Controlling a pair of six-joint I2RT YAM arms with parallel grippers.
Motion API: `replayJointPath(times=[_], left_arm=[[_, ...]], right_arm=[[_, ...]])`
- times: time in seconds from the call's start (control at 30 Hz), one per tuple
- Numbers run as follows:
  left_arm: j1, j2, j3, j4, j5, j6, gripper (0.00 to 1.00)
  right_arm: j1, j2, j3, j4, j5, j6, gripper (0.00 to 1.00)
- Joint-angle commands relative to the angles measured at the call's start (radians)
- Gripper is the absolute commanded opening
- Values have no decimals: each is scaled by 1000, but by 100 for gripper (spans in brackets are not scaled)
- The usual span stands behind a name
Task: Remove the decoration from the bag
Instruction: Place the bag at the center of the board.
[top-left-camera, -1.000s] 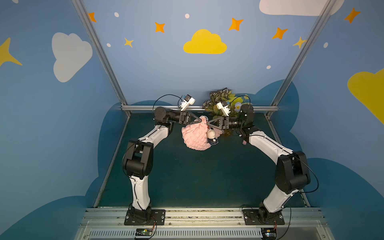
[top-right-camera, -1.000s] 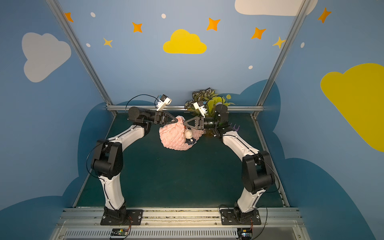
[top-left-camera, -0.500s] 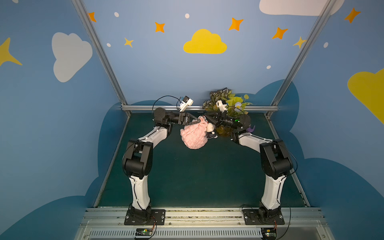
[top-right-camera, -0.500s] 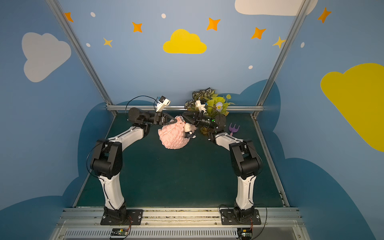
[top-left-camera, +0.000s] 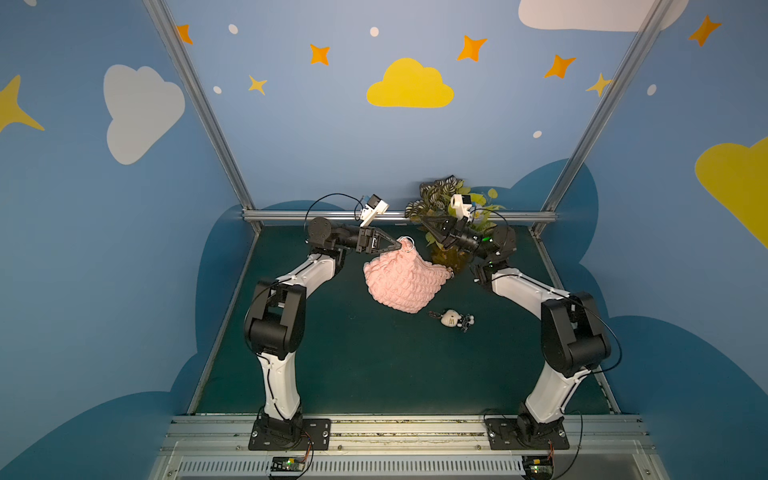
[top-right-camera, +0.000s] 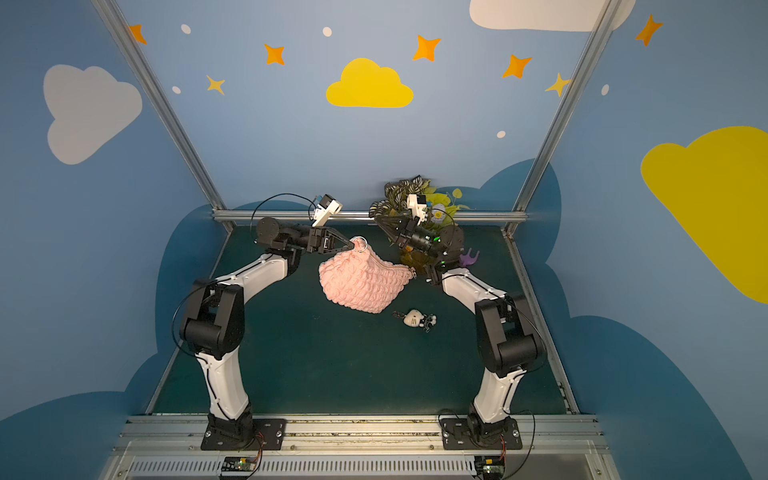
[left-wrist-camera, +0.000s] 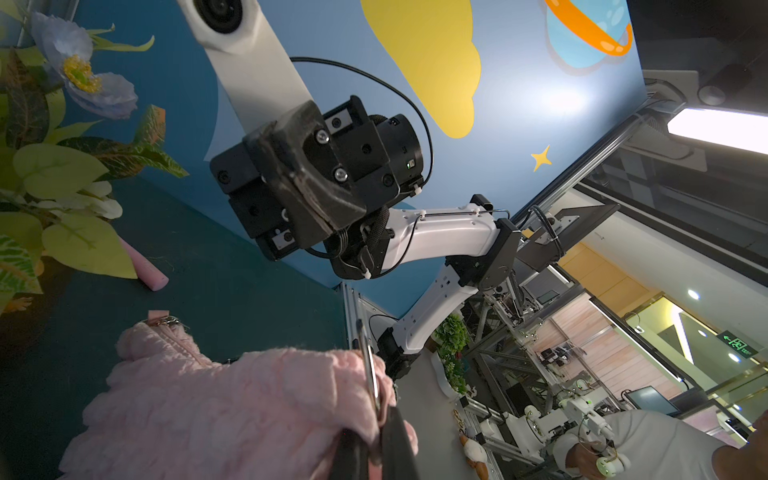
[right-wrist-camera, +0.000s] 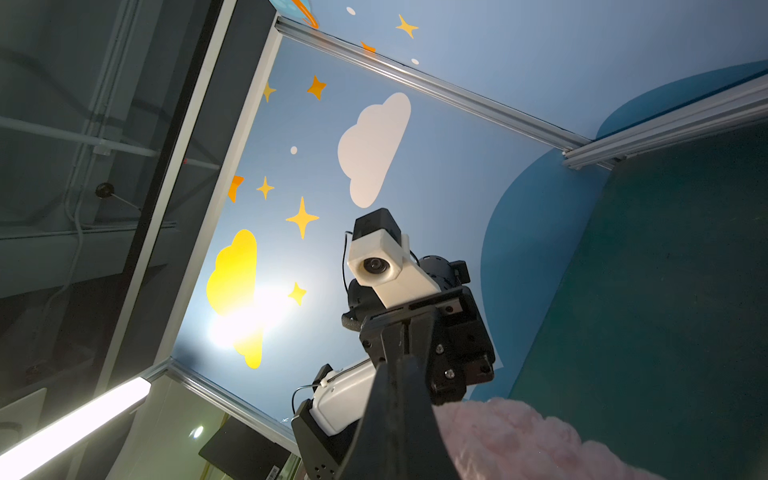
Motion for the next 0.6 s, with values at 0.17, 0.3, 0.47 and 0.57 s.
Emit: replayJointPath(times=[0.17,0.3,0.47,0.57], left_arm=[[108,-113,-191,2,-194,124,3],[104,-128,-256,5,-208,117,2],[47,-155,-268,33,-233,52,2],[-20,-176,-244,42,-266,14,3]], right_arm=[[-14,-138,-116,-393,0,-368,0],[-8,-211,-112,-631,25,-534,0],[0,-318,-67,-984,102,-769,2],[-8,-360,-61,-1089,144,-835,4]])
